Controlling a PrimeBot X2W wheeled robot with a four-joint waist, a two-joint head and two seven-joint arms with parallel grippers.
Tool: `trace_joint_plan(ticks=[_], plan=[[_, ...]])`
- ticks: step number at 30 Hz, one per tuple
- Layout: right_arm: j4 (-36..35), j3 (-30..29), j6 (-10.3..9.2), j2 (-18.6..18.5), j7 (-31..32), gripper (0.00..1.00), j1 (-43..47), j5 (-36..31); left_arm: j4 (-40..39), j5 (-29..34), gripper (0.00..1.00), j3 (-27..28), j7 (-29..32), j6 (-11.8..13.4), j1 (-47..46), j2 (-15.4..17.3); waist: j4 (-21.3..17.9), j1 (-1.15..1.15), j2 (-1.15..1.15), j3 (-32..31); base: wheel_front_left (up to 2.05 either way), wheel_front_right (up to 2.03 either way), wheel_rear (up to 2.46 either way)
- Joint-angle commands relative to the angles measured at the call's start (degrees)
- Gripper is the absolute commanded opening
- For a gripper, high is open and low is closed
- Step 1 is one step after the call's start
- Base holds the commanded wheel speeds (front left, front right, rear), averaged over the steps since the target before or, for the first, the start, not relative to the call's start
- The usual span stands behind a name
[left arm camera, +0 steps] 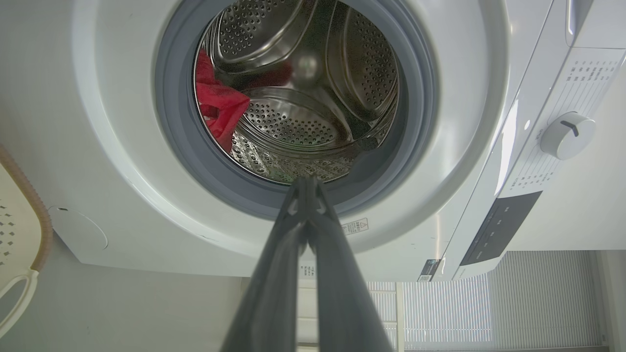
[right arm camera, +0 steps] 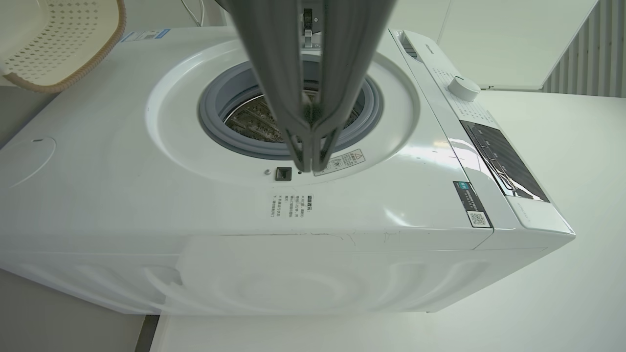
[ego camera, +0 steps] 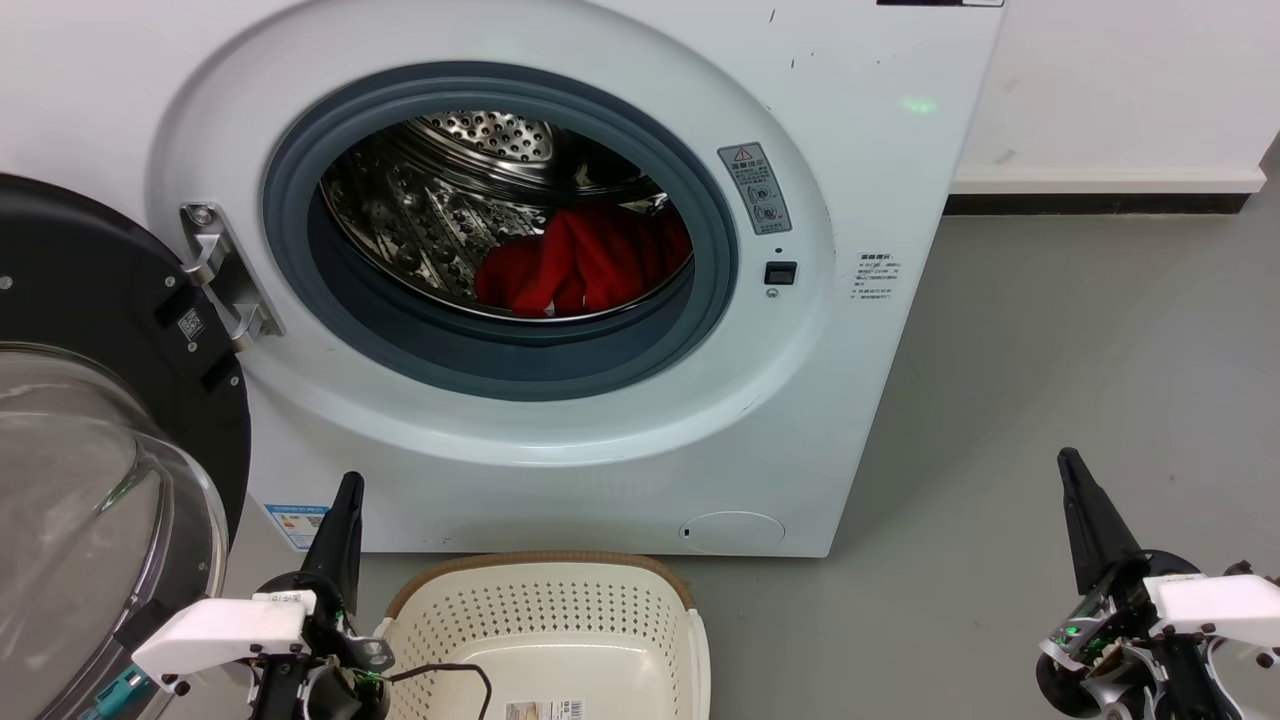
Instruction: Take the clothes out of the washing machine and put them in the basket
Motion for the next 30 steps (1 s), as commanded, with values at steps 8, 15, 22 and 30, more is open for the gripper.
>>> trace_joint_plan(ticks=[8,15,22,30], plan=[[0.1,0.0,0.0,0.2,0.0,0.0,-0.7,-0.3,0.0,-0.1,0.0,0.1,0.1,-0.1,-0.3,0.0,0.0,0.0,0.0,0.0,0.0,0.0,0.0],[0.1,0.0,0.0,0.2,0.0,0.0,-0.7,-0.3,0.0,-0.1,0.0,0.1,0.1,-0.1,-0.3,0.0,0.0,0.0,0.0,0.0,0.0,0.0,0.0],[1.4,0.1,0.0,0.0,0.0,1.0,1.1,0.0,1.4,0.0,1.0,-0.2,-0.1,0.0,1.1,-0.1,0.0,0.0,0.0,0.0,0.0,0.0,0.0],[0.5,0.1,-0.01,0.1,-2.3,1.0,2.0,-3.5,-0.2,4.1,1.0,-0.5,-2.4,0.0,1.9,-0.2,0.0,0.0,0.0,0.1,0.0,0.0,0.0]])
